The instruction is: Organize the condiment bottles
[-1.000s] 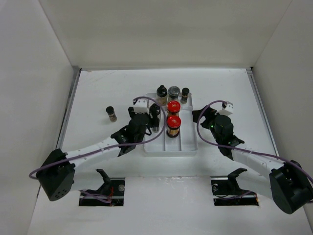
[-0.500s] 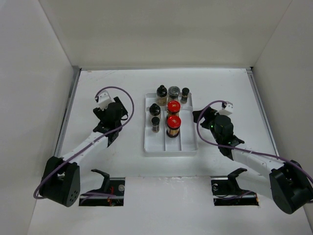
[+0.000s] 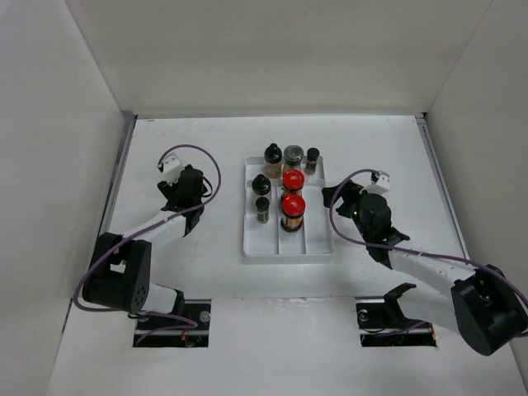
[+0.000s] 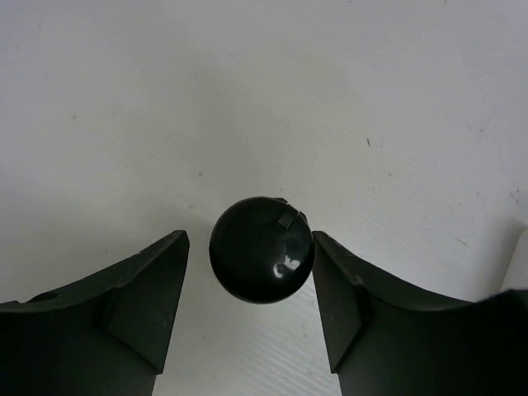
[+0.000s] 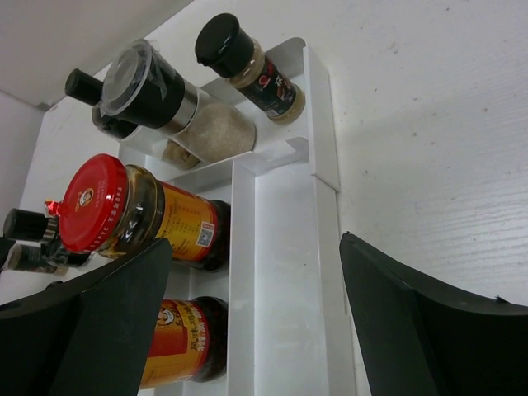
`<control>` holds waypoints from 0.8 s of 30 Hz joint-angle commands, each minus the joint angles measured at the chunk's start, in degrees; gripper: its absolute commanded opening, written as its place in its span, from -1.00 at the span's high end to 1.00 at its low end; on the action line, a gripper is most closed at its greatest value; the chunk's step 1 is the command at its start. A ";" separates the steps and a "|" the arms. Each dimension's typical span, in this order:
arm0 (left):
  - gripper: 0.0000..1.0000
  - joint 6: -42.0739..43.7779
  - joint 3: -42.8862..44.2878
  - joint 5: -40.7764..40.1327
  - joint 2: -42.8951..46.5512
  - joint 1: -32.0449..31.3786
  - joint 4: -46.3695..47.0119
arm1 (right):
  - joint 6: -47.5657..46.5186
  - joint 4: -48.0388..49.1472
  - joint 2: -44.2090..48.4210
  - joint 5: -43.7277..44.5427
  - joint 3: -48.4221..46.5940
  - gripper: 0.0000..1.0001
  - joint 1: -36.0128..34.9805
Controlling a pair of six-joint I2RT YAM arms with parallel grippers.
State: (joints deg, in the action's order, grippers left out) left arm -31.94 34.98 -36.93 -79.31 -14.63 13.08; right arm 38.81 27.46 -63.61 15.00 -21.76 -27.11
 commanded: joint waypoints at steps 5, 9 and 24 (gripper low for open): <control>0.30 -0.14 3.52 0.28 -1.55 0.36 5.20 | -0.31 3.47 0.07 -0.94 -2.50 -0.80 -0.79; 0.47 0.65 2.29 0.36 3.26 -1.83 3.71 | -0.31 3.47 0.07 -0.94 -2.50 -0.80 -0.79; 0.48 2.32 -1.41 6.68 30.09 -31.09 -16.51 | -0.31 3.30 0.77 -0.33 -2.15 -0.81 -0.79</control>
State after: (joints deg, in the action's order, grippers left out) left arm -30.22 33.69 -33.36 -49.58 -41.74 -0.23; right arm 38.79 27.53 -63.86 14.55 -22.04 -27.46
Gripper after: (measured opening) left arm 0.433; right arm 0.905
